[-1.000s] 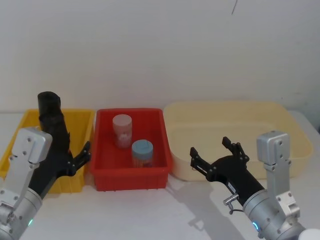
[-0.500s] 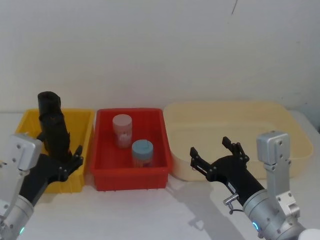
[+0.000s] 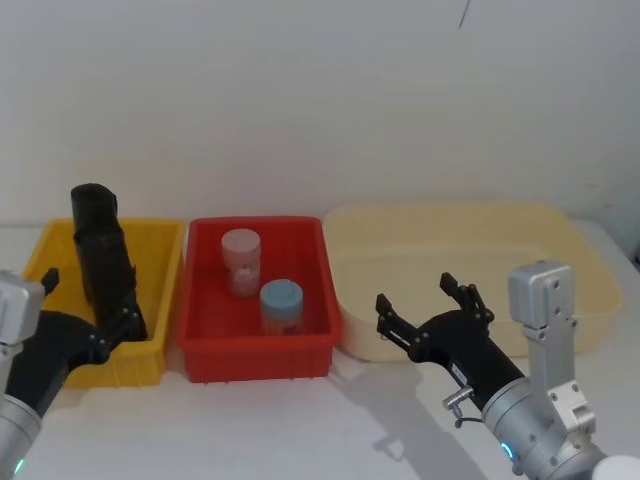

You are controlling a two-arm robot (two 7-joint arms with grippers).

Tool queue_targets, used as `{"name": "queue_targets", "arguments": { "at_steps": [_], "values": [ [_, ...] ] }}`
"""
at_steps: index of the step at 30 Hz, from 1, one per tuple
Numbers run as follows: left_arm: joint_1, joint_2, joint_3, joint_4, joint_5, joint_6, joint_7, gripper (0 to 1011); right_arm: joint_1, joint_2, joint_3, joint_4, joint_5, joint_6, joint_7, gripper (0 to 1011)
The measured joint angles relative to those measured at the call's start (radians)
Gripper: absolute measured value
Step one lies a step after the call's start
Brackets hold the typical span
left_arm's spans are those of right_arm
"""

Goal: Pick up the garbage bag with the one hand and transfer it to the other hand.

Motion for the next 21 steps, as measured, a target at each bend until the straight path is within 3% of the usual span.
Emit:
{"name": "queue_targets", "arguments": {
  "at_steps": [10, 21],
  "values": [
    [-0.036, -0.032, -0.026, 0.085, -0.068, -0.047, -0.07, 1000, 0.0, 0.0, 0.0, 0.0, 0.0, 0.0, 0.0, 1001],
    [-0.098, -0.066, -0.034, 0.184, -0.106, -0.078, -0.132, 1000, 0.0, 0.0, 0.0, 0.0, 0.0, 0.0, 0.0, 1001]
  ]
}}
